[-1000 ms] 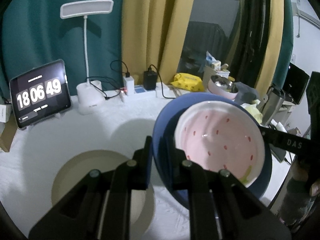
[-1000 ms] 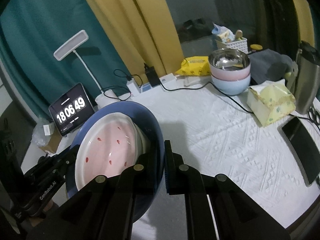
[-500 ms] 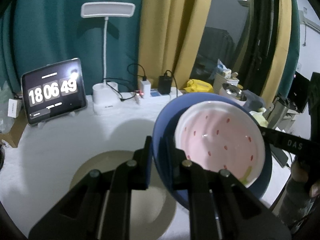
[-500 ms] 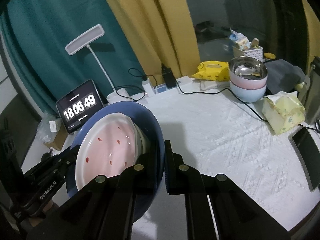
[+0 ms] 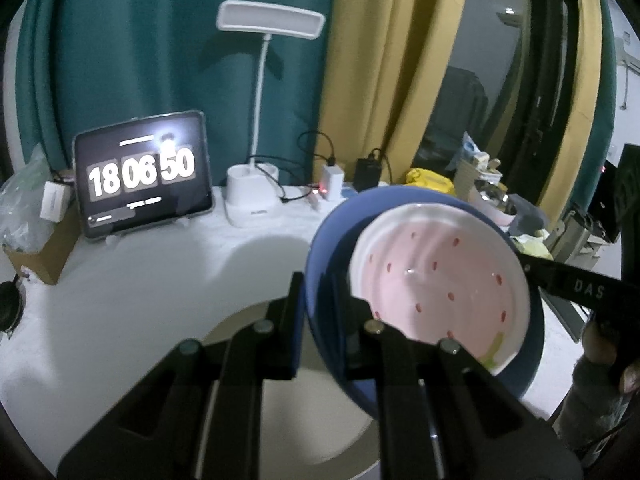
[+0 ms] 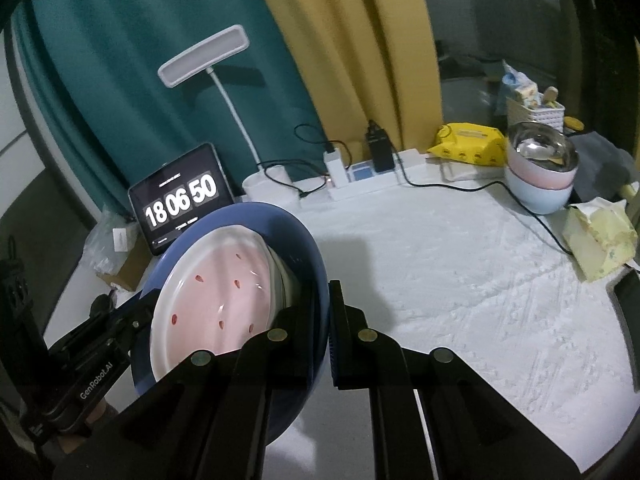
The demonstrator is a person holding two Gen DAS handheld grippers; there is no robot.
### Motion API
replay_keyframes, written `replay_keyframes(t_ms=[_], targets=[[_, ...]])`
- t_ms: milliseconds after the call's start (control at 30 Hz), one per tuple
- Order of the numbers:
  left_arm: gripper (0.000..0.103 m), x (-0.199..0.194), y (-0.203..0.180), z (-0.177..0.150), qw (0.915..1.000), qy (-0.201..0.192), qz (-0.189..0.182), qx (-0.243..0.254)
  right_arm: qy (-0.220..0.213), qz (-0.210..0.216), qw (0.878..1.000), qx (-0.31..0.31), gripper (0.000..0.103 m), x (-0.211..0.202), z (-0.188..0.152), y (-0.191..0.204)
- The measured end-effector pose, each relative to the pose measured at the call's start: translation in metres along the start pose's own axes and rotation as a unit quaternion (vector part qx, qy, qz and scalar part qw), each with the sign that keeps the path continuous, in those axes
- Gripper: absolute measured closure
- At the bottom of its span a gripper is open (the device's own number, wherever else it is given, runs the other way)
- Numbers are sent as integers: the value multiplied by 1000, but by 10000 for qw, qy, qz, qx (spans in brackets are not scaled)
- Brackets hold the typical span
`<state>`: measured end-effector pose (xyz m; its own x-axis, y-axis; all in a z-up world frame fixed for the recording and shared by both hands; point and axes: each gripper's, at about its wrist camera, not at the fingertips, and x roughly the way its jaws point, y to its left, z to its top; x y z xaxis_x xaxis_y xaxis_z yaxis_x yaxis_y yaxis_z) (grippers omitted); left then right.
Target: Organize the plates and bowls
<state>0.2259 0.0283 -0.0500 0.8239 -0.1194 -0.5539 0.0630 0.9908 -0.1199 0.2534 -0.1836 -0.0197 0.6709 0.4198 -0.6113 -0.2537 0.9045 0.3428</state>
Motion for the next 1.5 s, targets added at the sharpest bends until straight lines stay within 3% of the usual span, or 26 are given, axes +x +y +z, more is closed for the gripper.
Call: replay_keyframes(t_ms=[767,1233,1500], targets=[[91,16,68,-18,9976,326,458,-396,614,238,9976,-234,95,69,-6,50],[91,29,75,-22,9951,635,642,-405,1041,311,9940,-91,94,101,-13,48],[90,31,73,-27,9953,627,664,-324,1069,277,9938,-125,94,103,-13,46]])
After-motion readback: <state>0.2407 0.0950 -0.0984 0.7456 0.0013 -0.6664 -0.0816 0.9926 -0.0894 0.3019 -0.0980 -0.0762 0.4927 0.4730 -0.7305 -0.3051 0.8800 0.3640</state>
